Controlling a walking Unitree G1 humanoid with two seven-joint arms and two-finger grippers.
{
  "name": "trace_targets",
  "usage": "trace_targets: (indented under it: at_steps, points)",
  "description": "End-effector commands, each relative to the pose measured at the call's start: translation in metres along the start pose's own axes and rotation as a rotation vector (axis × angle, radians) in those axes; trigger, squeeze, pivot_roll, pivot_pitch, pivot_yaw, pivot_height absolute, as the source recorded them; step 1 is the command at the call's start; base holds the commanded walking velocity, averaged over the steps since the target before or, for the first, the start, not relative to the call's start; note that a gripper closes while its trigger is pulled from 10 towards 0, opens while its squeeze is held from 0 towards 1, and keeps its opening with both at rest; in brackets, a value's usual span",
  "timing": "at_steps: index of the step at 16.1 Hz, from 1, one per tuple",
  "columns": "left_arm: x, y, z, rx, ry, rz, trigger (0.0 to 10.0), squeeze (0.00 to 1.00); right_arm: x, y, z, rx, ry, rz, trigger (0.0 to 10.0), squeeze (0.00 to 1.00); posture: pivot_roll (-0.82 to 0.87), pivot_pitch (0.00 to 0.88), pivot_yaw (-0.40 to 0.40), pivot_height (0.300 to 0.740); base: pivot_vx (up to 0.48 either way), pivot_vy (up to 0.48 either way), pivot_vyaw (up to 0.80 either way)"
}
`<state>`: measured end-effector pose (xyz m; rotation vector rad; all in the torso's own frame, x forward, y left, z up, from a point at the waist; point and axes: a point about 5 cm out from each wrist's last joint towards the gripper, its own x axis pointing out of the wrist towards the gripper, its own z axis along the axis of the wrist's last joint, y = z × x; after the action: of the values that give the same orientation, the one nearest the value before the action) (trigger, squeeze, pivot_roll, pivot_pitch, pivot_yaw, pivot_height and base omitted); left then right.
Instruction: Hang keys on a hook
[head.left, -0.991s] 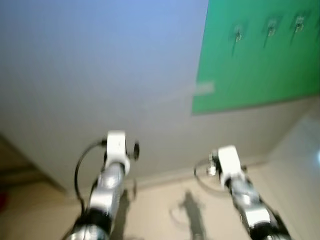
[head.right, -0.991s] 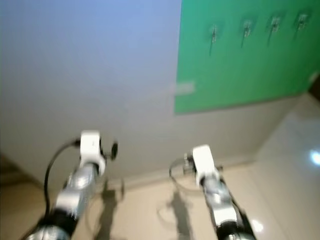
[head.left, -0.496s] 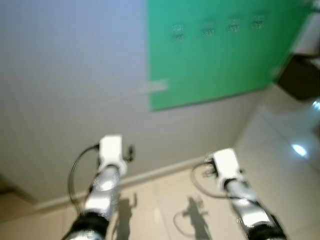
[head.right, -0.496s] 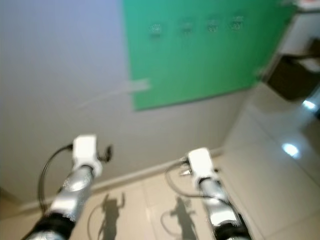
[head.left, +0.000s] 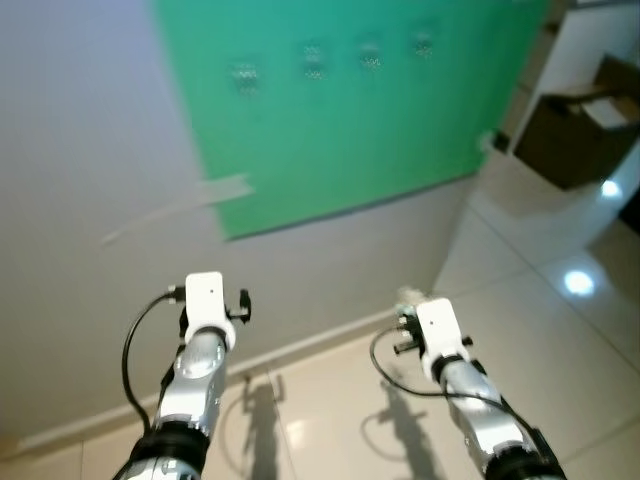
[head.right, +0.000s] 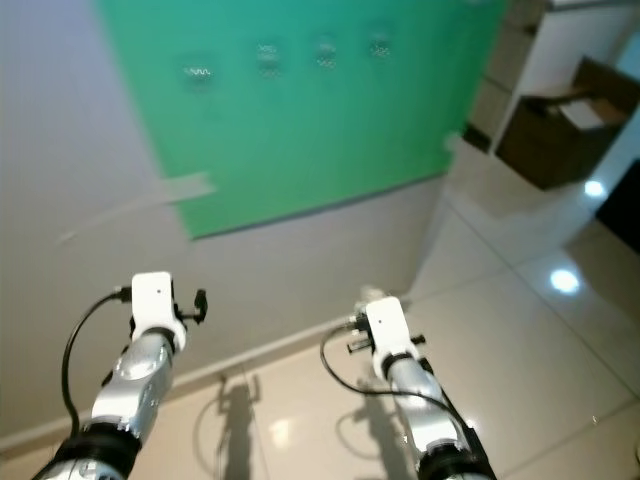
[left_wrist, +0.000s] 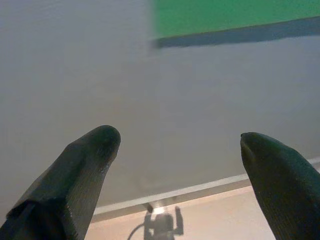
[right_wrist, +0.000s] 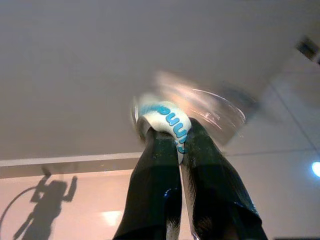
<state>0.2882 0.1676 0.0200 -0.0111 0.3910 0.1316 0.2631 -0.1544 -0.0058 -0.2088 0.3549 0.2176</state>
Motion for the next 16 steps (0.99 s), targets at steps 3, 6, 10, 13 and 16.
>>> trace_targets:
  at_steps: [3, 6, 10, 13, 16]
  points:
    - [0.001, -0.012, 0.005, 0.0, -0.012, -0.021, 10.0, 0.0, -0.001, -0.009, 0.0, -0.009, 0.003, -0.019, 0.0, 0.0, -0.16, 0.0, 0.061, 0.74, 0.175, -0.405, 0.0]
    - [0.001, -0.01, 0.003, -0.031, -0.009, 0.001, 10.0, 0.0, 0.0, -0.008, 0.0, -0.01, 0.007, -0.014, 0.0, 0.0, -0.16, 0.0, 0.06, 0.74, 0.17, -0.409, 0.0]
    - [0.0, -0.008, 0.005, -0.01, -0.026, 0.013, 10.0, 0.0, 0.001, -0.009, 0.002, -0.014, 0.0, -0.007, 0.0, 0.0, -0.15, 0.0, 0.058, 0.74, 0.0, 0.0, 0.0]
    - [0.0, -0.012, 0.008, -0.009, -0.046, -0.002, 10.0, 0.0, 0.005, -0.012, 0.018, -0.026, -0.058, -0.002, 0.0, 0.0, -0.16, 0.0, 0.054, 0.74, 0.0, 0.0, 0.0]
    - [0.0, -0.016, 0.008, -0.019, -0.049, -0.026, 10.0, 0.0, 0.015, -0.018, 0.054, -0.039, -0.173, 0.015, 0.0, 0.0, -0.16, 0.0, 0.056, 0.74, 0.0, 0.0, 0.0]
